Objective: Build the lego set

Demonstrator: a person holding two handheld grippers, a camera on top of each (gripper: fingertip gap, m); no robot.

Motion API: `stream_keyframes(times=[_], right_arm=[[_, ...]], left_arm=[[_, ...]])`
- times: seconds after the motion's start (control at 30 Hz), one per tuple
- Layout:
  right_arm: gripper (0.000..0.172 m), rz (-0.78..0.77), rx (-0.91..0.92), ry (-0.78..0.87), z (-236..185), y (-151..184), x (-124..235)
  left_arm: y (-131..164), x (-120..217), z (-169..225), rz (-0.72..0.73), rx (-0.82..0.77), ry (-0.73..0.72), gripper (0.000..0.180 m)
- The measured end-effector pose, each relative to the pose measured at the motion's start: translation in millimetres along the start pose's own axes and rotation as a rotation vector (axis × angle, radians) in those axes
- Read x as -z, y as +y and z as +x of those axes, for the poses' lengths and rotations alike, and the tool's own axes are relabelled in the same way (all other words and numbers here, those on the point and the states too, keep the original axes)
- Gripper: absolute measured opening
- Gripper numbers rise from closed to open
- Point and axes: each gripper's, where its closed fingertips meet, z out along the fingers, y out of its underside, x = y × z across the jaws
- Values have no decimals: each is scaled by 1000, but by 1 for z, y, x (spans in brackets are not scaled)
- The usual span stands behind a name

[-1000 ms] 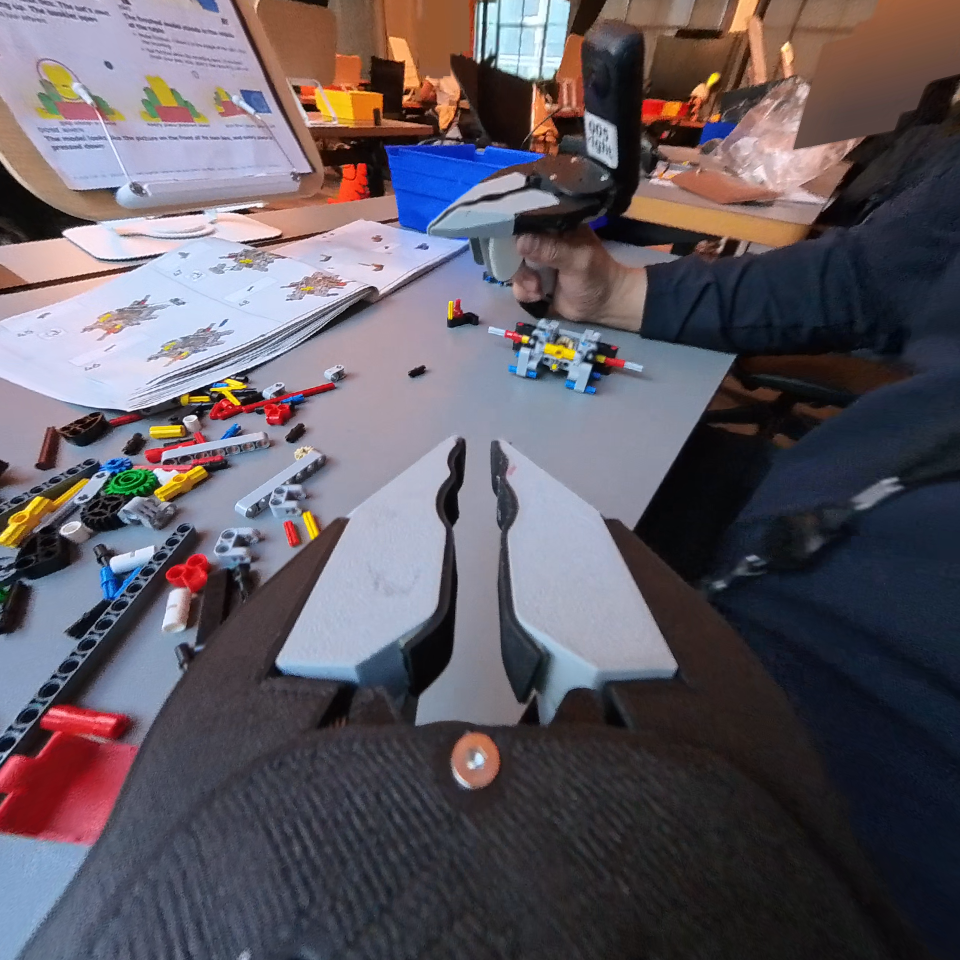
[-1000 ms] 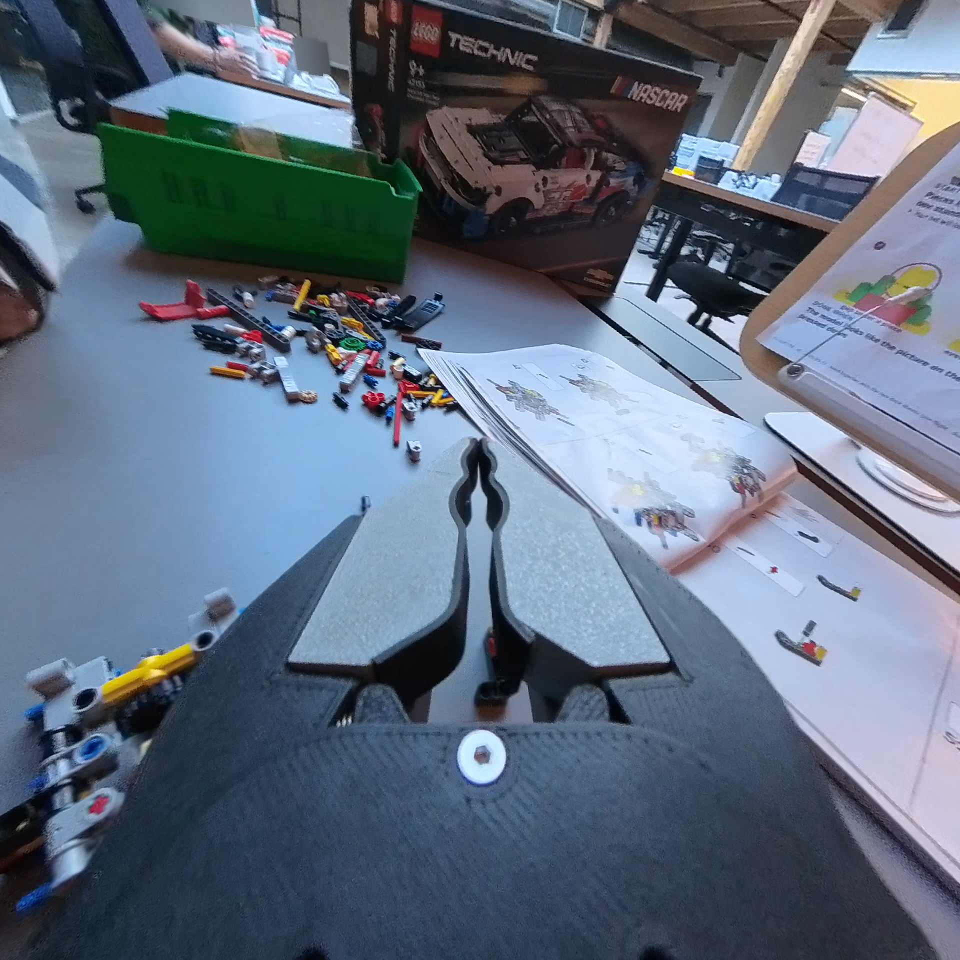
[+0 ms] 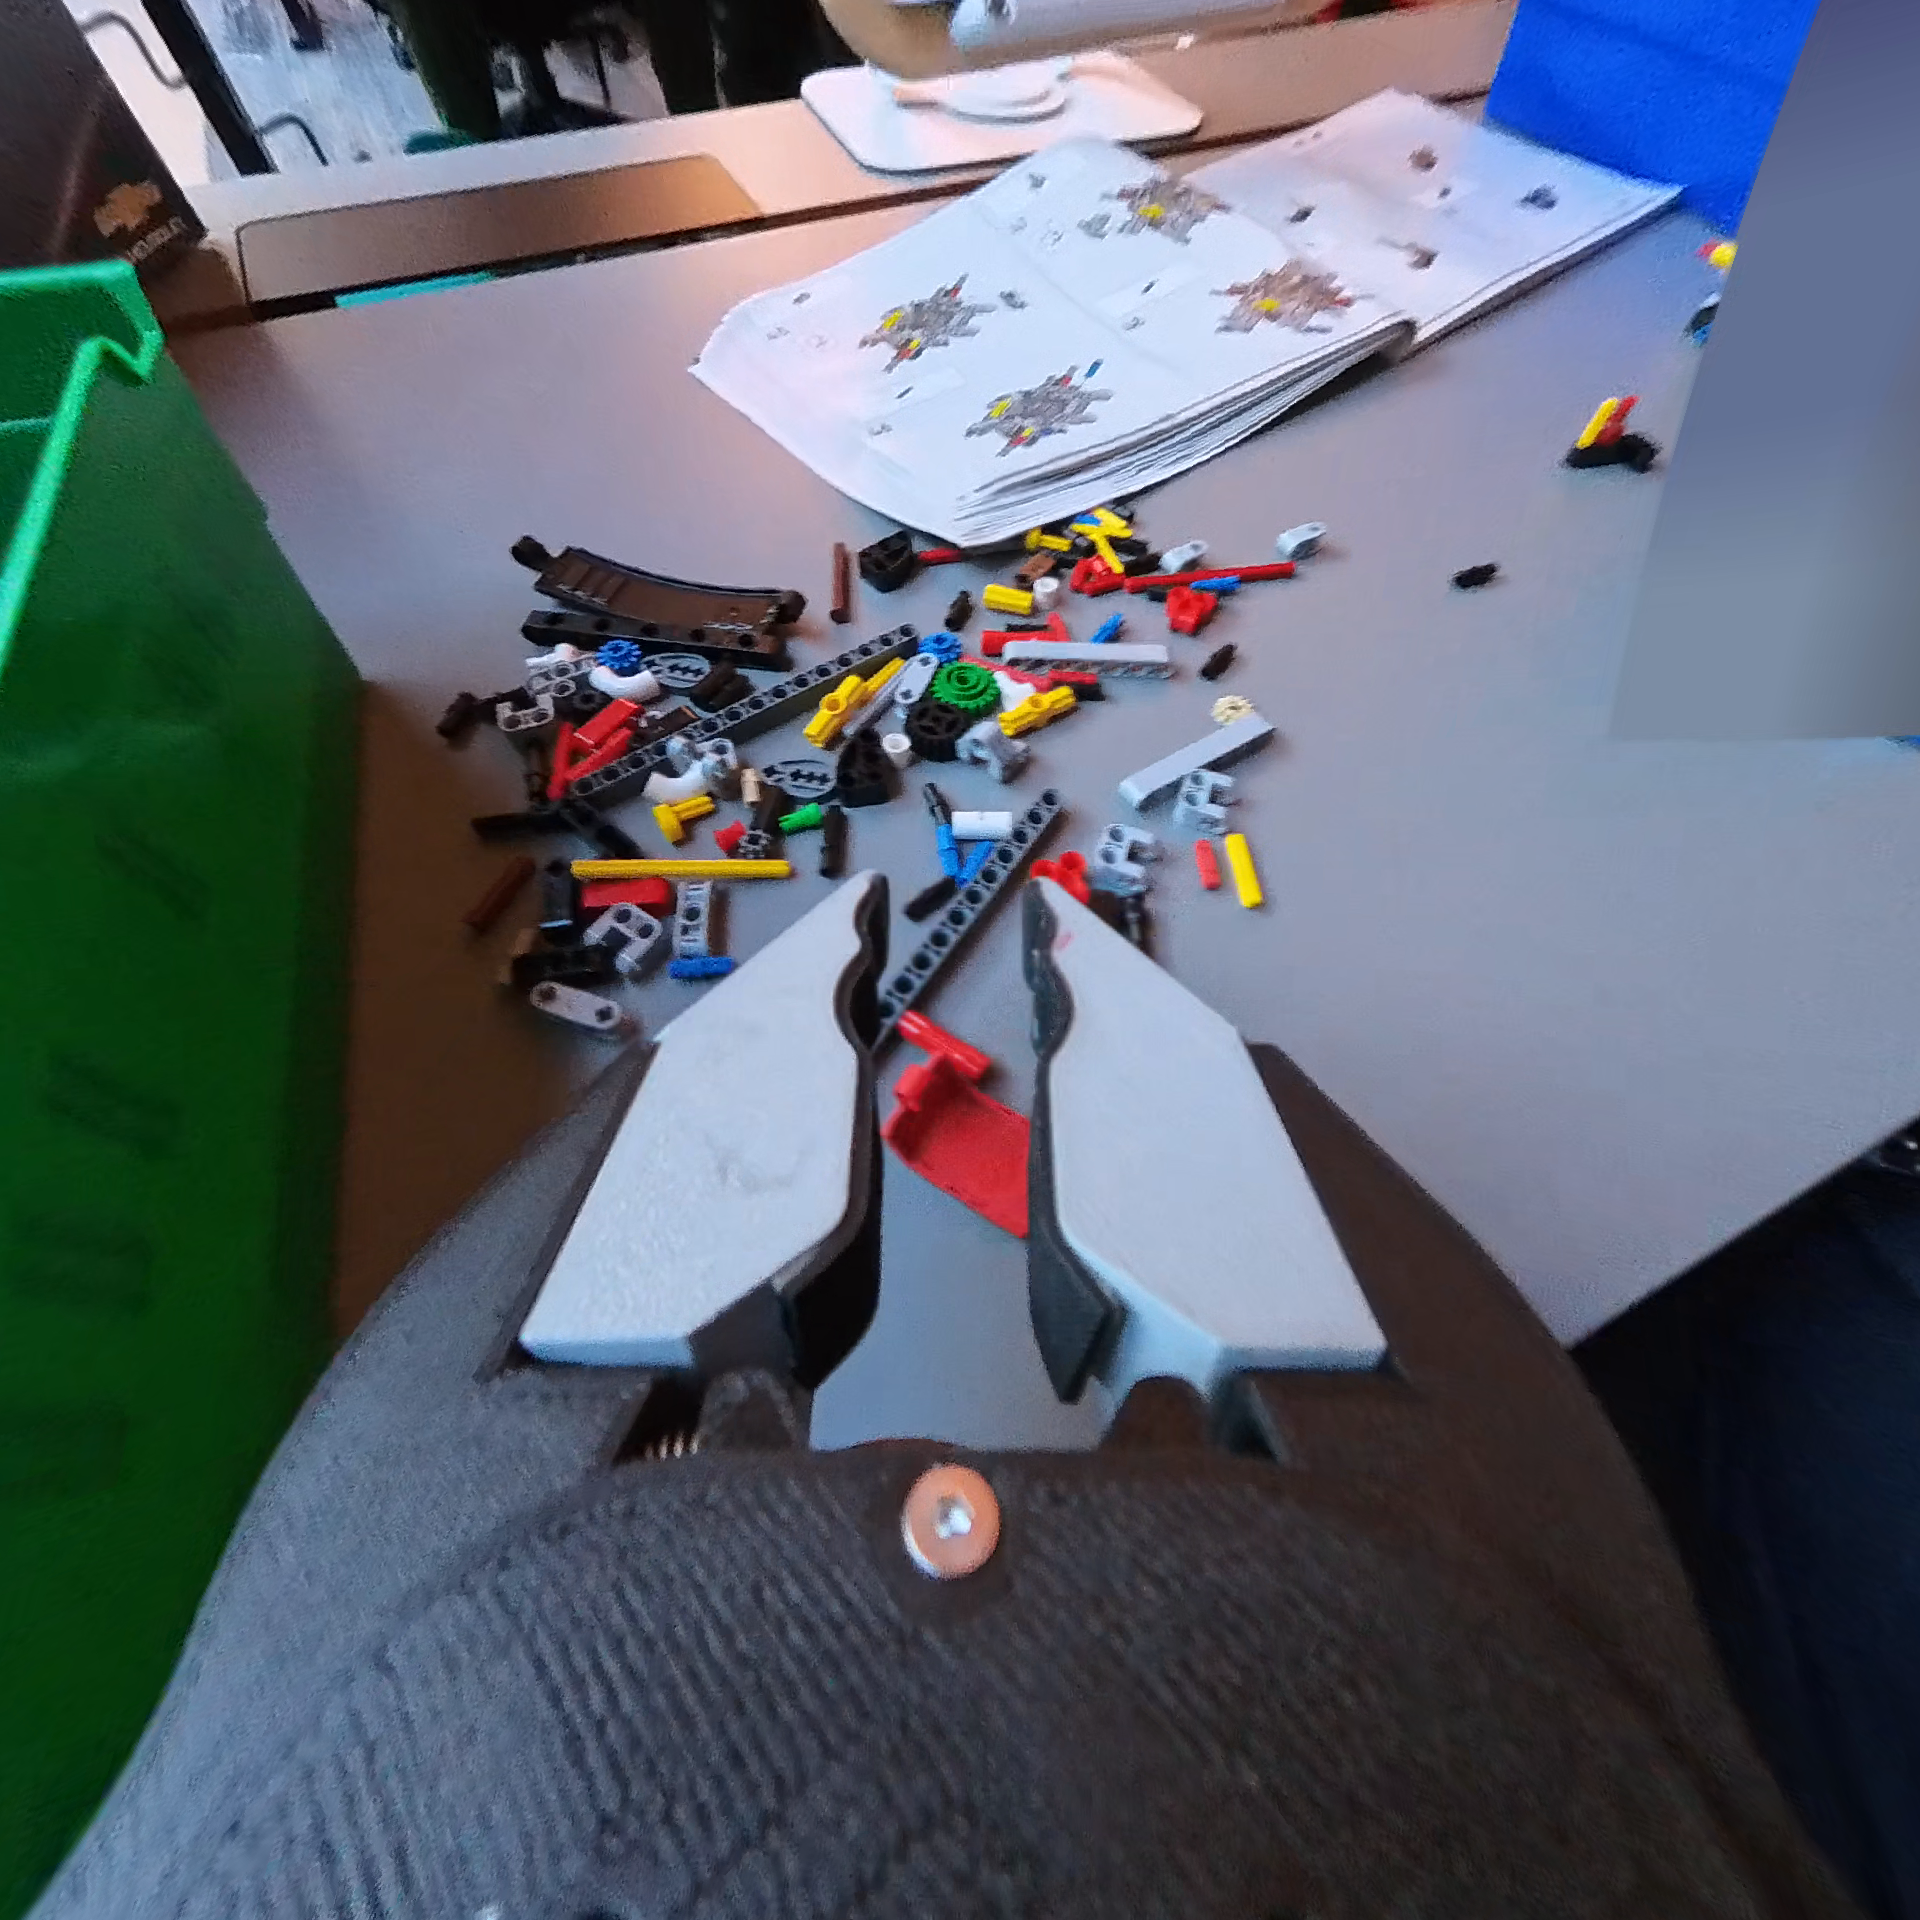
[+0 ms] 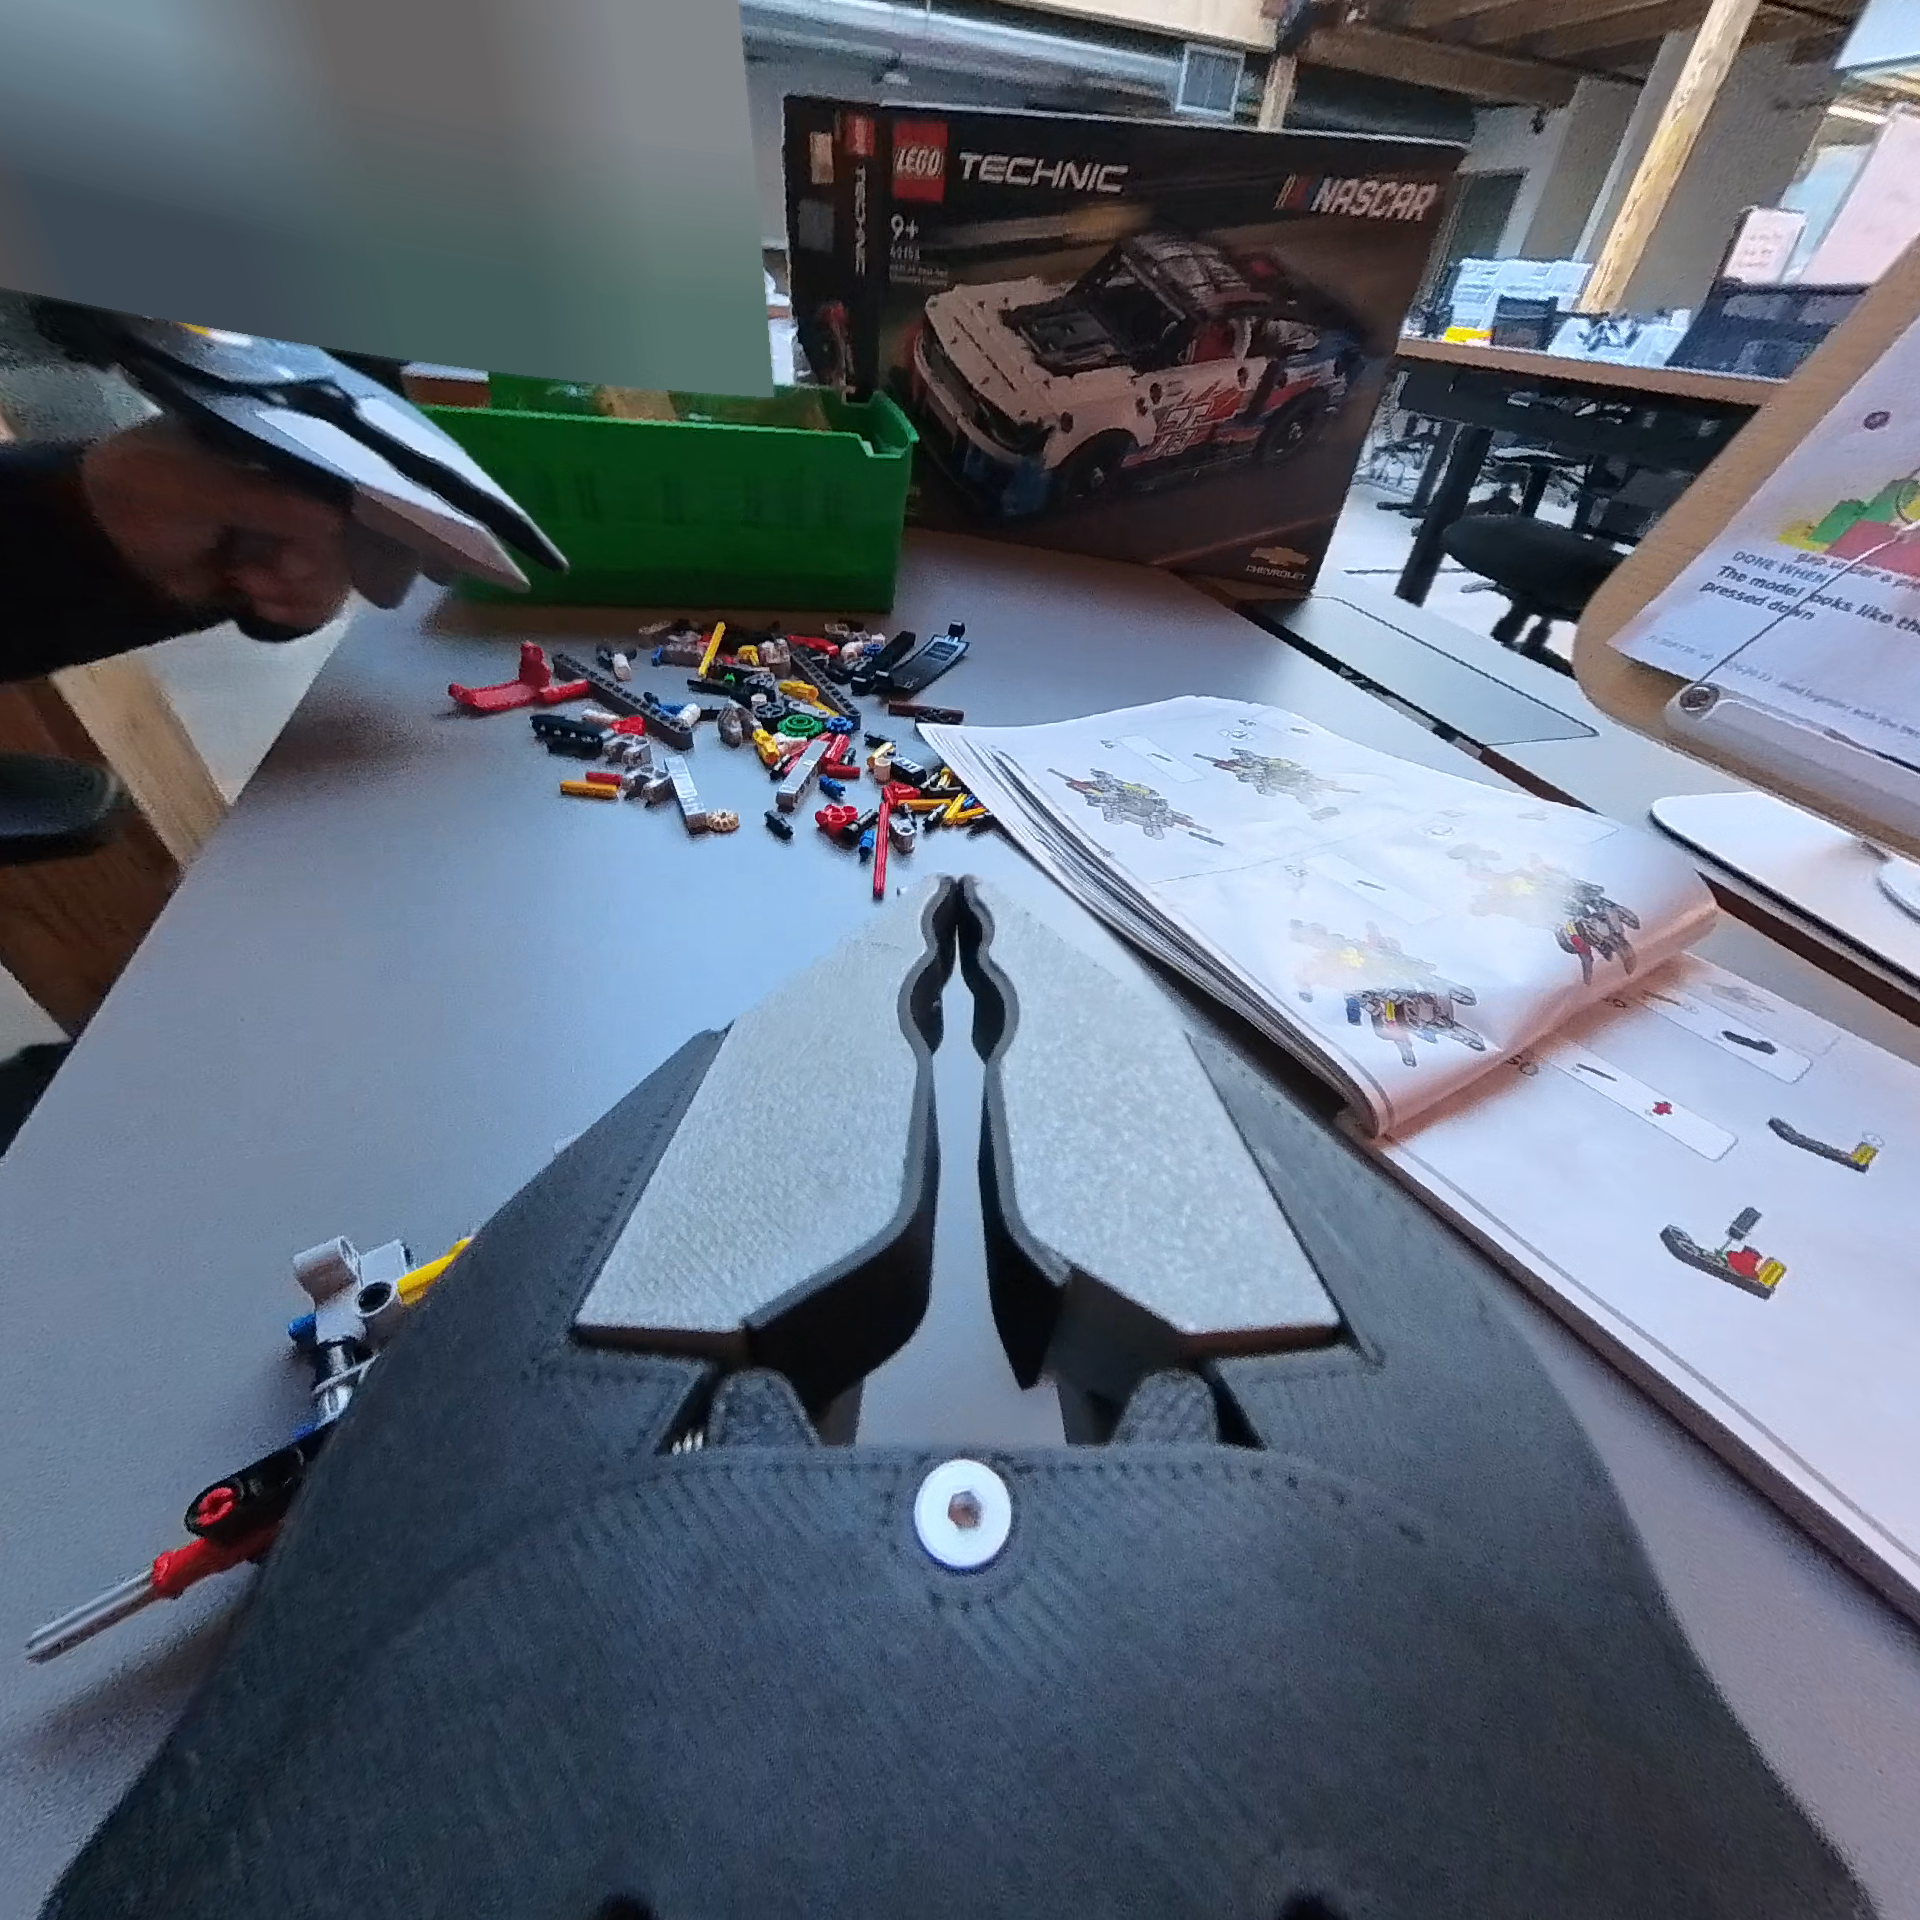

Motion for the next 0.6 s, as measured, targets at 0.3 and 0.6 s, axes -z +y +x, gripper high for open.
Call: stream_keyframes(times=[0.3, 0.6], right_arm=[[0, 15, -7, -6, 0, -2, 2], [0, 15, -19, -39, -12, -2, 7]], left_arm=[[-13, -21, -32, -87, -46, -89, 22], [-5, -1, 1, -67, 0, -77, 21]])
